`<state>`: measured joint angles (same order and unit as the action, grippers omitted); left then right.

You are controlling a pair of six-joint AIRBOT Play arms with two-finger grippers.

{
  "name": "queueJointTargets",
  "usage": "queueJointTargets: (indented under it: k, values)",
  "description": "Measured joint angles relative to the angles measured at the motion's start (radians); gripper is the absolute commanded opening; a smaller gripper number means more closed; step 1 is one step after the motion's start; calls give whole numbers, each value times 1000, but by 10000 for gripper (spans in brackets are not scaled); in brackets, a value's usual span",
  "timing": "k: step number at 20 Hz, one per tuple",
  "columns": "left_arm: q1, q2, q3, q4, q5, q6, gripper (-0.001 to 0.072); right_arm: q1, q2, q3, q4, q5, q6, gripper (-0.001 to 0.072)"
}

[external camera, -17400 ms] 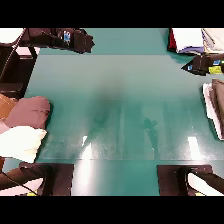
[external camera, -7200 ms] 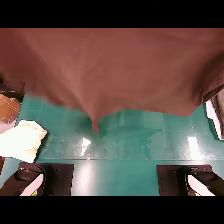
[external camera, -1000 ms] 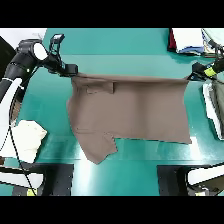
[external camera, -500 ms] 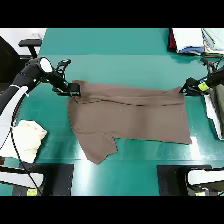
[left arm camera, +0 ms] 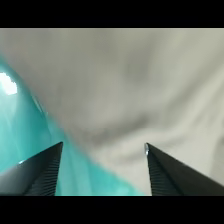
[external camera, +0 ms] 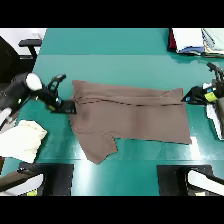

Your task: Fold the shirts.

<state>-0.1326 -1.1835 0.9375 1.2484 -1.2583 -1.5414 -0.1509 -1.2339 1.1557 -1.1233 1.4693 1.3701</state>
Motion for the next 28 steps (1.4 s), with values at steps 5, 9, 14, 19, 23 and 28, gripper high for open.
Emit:
queueJointTargets:
  k: [5, 9, 14, 19, 23, 28]
  values:
    - [0, 210, -333, -135, 48, -3, 606, -2, 154, -123, 6, -24, -6, 430]
    - [0, 262, -483, -260, 147, 4, 605, -2, 198, -154, 6, -33, -8, 430]
    - [0, 275, -566, -447, 278, 60, 495, -2, 211, -163, 32, -36, -8, 430]
    - [-1, 277, -558, -499, 310, 117, 26, -47, 214, -174, 47, -25, -8, 430]
    - [0, 306, -477, -454, 227, 127, 26, -201, 215, -265, -23, 8, -8, 466]
    - [0, 328, -407, -368, 145, 108, 27, -420, 179, -447, -82, 10, -3, 449]
